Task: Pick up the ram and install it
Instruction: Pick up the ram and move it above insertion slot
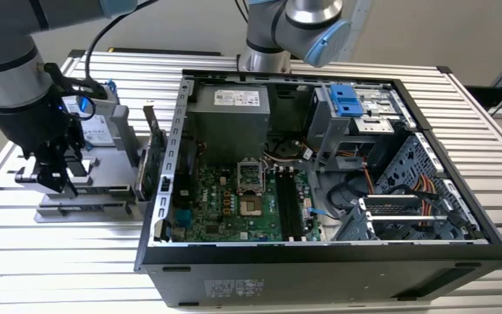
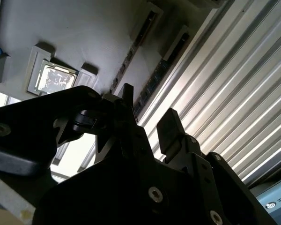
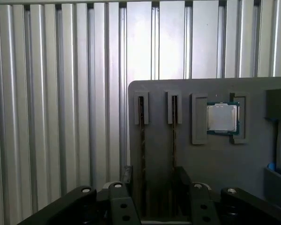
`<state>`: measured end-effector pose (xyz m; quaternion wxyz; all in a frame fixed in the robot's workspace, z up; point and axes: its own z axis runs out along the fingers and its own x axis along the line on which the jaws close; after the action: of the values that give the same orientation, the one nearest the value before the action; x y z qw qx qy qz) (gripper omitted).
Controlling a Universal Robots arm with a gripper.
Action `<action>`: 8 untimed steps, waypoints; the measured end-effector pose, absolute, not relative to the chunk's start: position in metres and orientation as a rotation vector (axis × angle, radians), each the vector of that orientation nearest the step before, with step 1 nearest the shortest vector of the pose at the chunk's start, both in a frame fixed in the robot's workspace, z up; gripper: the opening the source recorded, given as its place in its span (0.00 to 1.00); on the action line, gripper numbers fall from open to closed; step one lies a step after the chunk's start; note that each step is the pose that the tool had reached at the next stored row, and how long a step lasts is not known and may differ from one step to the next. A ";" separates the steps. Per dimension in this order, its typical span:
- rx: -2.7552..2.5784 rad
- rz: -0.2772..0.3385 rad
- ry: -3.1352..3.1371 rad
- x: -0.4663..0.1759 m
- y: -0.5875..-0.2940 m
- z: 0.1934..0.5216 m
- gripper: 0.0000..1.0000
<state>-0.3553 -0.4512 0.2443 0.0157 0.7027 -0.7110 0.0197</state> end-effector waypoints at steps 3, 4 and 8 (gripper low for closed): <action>2.184 0.061 -2.213 -0.355 -0.451 0.242 1.00; 2.184 0.060 -2.213 -0.355 -0.451 0.241 1.00; 2.182 0.062 -2.213 -0.355 -0.451 0.238 1.00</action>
<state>-0.3551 -0.4514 0.2380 0.0165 0.7019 -0.7118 0.0198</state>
